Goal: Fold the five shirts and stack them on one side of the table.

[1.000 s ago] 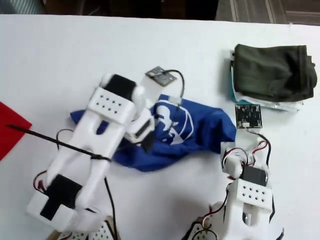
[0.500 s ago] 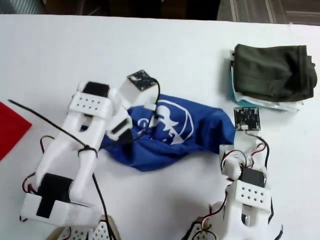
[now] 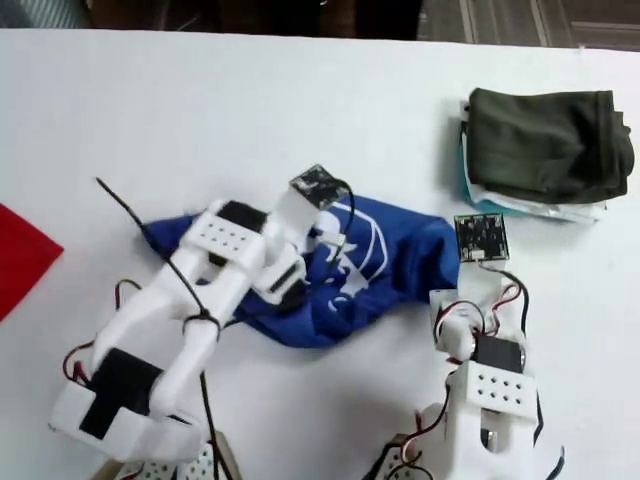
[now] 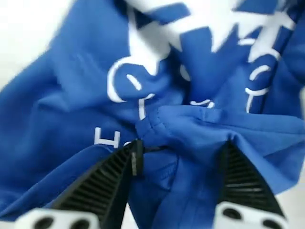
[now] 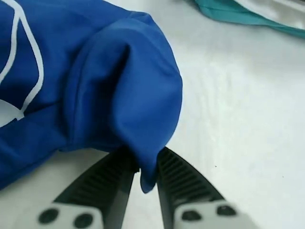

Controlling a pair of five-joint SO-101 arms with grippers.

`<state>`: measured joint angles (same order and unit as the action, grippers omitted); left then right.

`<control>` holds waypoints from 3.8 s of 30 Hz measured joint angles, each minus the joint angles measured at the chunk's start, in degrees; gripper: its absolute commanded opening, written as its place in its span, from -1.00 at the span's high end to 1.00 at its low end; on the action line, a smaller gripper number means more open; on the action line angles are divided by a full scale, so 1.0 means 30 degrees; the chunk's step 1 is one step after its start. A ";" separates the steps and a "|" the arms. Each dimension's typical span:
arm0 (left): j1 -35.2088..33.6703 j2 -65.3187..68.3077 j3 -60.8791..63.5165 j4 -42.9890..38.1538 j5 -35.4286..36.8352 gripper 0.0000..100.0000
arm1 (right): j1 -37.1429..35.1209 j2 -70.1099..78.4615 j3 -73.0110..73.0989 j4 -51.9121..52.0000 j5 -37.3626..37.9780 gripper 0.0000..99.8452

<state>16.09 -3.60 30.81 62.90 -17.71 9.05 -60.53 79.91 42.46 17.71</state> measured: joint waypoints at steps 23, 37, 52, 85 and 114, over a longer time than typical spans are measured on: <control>0.1553 -0.0234 -0.6447 1.1311 -0.1553 0.52 | 0.0000 0.0000 0.0000 0.0000 0.0000 0.96; -0.0498 -0.0234 -0.1495 0.4806 -0.2960 0.43 | 0.0000 0.0000 0.0088 0.0000 0.0000 0.96; 0.4015 -0.0234 -0.0440 1.0286 -0.4366 0.45 | 0.0000 0.0000 0.0088 0.0000 0.0000 0.96; 0.1729 -0.0234 -0.0117 0.5773 -0.4777 0.54 | 0.0000 0.0000 0.0088 0.0000 0.0000 0.96; 0.0234 -0.0234 -0.1055 0.7443 -0.4132 0.95 | 0.0000 0.0000 -0.0879 0.0381 0.0322 0.96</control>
<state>16.79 -4.31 27.65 85.23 -30.11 9.05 -60.53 77.27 43.60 18.68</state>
